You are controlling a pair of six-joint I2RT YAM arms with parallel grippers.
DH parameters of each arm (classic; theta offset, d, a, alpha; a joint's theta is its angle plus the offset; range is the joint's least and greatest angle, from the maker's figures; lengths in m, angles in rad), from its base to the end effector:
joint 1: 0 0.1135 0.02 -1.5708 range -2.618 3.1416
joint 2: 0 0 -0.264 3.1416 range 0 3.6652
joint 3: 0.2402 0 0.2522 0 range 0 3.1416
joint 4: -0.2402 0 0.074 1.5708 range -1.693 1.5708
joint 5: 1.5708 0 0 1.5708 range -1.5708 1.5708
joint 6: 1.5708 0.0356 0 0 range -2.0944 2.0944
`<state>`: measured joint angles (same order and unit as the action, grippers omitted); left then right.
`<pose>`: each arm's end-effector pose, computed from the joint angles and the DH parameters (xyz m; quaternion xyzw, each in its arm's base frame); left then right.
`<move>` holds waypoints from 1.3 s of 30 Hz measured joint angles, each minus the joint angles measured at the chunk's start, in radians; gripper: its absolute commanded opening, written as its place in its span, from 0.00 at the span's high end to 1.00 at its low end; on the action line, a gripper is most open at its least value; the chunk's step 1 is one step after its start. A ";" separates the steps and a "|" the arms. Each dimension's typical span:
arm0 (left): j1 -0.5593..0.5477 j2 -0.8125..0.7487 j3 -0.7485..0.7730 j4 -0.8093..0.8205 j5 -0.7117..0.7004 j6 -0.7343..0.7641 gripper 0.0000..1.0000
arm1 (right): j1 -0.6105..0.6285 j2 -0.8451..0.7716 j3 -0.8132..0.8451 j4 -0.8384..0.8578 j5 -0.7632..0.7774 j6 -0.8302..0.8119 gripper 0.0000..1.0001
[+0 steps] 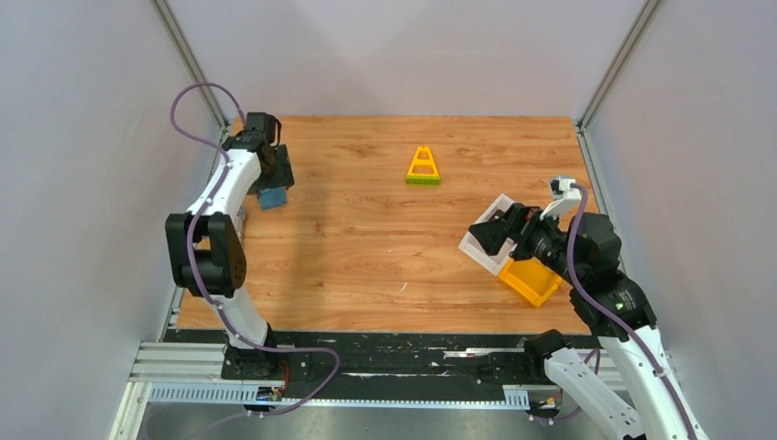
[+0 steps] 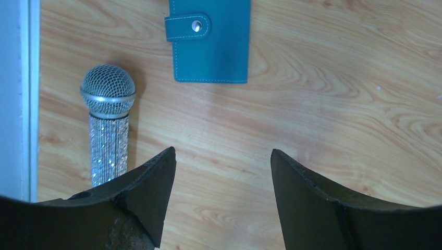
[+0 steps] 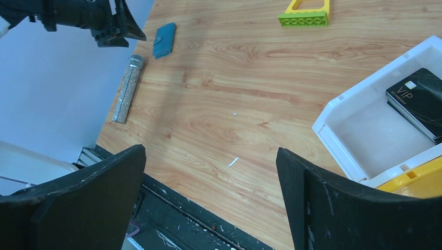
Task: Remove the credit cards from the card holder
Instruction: Move the card holder to the center of the board.
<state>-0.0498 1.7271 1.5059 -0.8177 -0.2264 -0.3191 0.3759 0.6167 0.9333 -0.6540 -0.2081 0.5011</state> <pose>0.3683 -0.0104 0.2854 -0.1581 0.9460 0.0592 0.2767 0.1103 0.0514 0.3634 -0.0092 0.8135 0.3209 0.4848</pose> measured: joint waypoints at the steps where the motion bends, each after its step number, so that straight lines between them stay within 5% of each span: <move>1: 0.012 0.024 0.003 0.004 0.008 -0.003 0.26 | 0.000 -0.001 0.000 0.000 -0.003 -0.002 0.01; 19: 0.144 0.449 0.247 0.031 0.087 0.003 0.31 | 0.000 0.010 0.005 0.000 -0.013 -0.006 0.01; 32: 0.147 0.470 0.272 0.008 0.220 0.007 0.43 | 0.000 0.010 0.005 0.000 -0.009 -0.006 0.01; 39: 0.080 0.391 0.142 0.027 0.279 0.000 0.44 | 0.000 -0.003 0.001 -0.001 0.009 -0.006 0.01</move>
<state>0.0303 2.1185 1.6482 -0.7906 0.0528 -0.3195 0.3759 0.6132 0.9344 -0.6548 -0.1989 0.4950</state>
